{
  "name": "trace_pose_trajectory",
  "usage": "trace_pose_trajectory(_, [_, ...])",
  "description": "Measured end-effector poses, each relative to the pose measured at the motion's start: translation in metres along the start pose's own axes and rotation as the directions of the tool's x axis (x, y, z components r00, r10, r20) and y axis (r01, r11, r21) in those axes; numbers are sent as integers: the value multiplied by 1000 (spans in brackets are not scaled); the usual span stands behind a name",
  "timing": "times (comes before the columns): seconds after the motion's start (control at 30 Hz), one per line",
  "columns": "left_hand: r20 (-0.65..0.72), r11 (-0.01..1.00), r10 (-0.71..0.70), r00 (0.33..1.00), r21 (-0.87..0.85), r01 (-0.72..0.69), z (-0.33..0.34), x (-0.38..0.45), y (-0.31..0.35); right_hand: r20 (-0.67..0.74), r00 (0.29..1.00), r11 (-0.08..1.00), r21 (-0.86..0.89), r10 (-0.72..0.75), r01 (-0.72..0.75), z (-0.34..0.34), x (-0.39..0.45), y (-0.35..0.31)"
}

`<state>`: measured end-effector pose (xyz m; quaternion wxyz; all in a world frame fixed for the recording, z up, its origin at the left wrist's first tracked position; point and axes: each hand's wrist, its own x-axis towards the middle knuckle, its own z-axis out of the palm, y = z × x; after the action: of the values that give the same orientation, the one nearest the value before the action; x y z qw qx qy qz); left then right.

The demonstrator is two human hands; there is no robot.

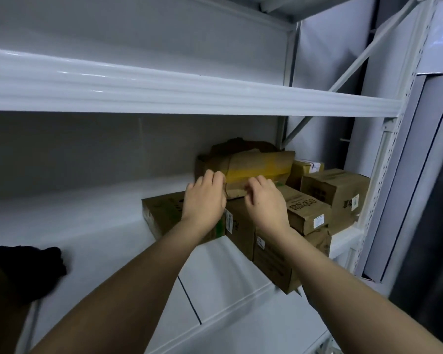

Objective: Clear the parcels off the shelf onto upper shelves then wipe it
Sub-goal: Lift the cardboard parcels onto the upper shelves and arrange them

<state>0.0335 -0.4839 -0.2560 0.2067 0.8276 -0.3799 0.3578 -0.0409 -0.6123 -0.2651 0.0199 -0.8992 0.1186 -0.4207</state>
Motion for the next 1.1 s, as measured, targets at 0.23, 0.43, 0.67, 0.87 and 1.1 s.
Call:
trace_pose_trajectory(0.23, [279, 934, -240, 930, -194, 299, 52, 15, -7, 154, 984, 995, -61, 92, -83, 32, 7, 29])
trace_pose_trajectory(0.43, [633, 856, -268, 726, -189, 481, 91, 31, 14, 220, 955, 970, -182, 198, -159, 39, 32, 82])
trace_pose_trajectory(0.67, [735, 938, -203, 647, -43, 344, 115, 50, 68, 470, 800, 924, -262, 373, -277, 38, 53, 162])
trace_pose_trajectory(0.87, [782, 883, -257, 568, -50, 467, 139, 65, 108, 594, 692, 911, -221, 410, -350, 44, 58, 205])
trace_pose_trajectory(1.1, [826, 745, -330, 456, -70, 664, 153, 68, 130, 708, 513, 826, -177, 485, -536, 52, 67, 224])
